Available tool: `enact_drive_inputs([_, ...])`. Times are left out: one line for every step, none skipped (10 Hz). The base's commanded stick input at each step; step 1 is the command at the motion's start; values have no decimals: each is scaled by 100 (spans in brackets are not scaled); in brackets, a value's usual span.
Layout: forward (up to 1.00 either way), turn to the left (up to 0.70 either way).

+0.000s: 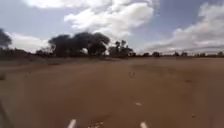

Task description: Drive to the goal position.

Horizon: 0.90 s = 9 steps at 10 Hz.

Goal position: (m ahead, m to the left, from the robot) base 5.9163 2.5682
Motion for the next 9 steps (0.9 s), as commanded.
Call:
enact_drive_inputs([70,0])
enact_drive_inputs([70,0])
enact_drive_inputs([70,0])
enact_drive_inputs([70,0])
enact_drive_inputs([70,0])
enact_drive_inputs([70,0])
enact_drive_inputs([70,0])
enact_drive_inputs([70,0])
enact_drive_inputs([70,0])
